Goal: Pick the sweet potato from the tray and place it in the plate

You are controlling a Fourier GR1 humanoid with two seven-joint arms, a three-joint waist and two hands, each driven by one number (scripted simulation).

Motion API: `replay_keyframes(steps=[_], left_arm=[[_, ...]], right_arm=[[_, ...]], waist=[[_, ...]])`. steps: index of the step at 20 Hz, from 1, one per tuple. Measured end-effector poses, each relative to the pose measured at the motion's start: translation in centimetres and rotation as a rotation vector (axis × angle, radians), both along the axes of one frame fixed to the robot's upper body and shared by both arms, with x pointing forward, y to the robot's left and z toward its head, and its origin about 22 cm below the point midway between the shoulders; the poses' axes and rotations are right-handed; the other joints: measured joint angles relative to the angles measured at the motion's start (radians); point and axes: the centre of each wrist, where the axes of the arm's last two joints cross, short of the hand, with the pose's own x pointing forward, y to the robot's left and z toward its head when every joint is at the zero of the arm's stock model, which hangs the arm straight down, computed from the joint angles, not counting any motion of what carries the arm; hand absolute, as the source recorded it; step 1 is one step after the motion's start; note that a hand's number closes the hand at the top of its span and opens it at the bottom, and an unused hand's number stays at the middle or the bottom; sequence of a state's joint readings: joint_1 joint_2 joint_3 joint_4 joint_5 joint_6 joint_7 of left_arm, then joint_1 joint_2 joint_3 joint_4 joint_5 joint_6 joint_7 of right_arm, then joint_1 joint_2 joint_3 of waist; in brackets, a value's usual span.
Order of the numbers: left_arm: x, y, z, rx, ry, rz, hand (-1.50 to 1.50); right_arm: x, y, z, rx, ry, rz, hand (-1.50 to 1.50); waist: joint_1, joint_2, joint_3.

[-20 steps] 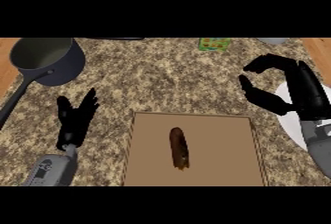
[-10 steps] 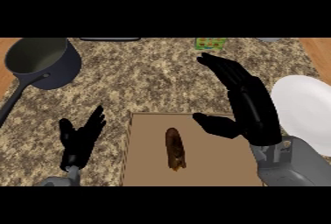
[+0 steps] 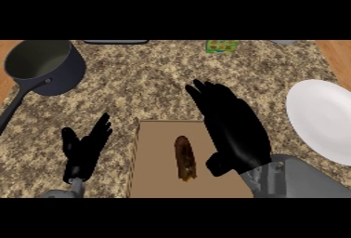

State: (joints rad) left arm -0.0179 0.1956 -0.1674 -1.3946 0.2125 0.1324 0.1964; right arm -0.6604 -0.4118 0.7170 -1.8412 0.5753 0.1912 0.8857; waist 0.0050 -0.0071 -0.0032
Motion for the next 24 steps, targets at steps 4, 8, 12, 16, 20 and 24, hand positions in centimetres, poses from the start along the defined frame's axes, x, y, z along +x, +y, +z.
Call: replay_keyframes(steps=[4, 8, 12, 16, 20, 24], left_arm=[[0.2, -0.3, -0.2, -0.005, 0.006, -0.001, 0.00], [-0.6, -0.1, -0.3, -0.001, 0.005, -0.005, 0.00], [-0.5, 0.0, -0.5, 0.000, 0.006, -0.003, 0.00], [-1.0, 0.2, -0.2, 0.003, -0.002, -0.002, 0.00], [-0.6, 0.0, -0.1, -0.002, -0.008, 0.000, 0.00], [-0.7, 0.2, 0.0, -0.004, -0.007, -0.002, 0.00]], right_arm=[[-0.4, 3.1, -0.3, -0.100, 0.059, -0.001, -1.50], [-0.7, 5.7, -1.4, -0.154, 0.094, 0.006, -1.50], [-1.2, 7.6, -3.7, -0.213, 0.118, -0.002, -1.50], [-1.1, 8.2, -5.3, -0.252, 0.138, -0.037, -1.50], [-1.5, 8.8, -7.4, -0.274, 0.199, -0.057, -1.50], [-2.0, 9.2, -8.5, -0.276, 0.233, -0.064, -1.50]], waist=[[0.001, 0.003, 0.001], [0.003, 0.003, 0.002], [0.001, 0.005, 0.002], [0.000, 0.005, 0.002], [-0.003, 0.006, 0.003], [-0.001, 0.006, 0.003]])
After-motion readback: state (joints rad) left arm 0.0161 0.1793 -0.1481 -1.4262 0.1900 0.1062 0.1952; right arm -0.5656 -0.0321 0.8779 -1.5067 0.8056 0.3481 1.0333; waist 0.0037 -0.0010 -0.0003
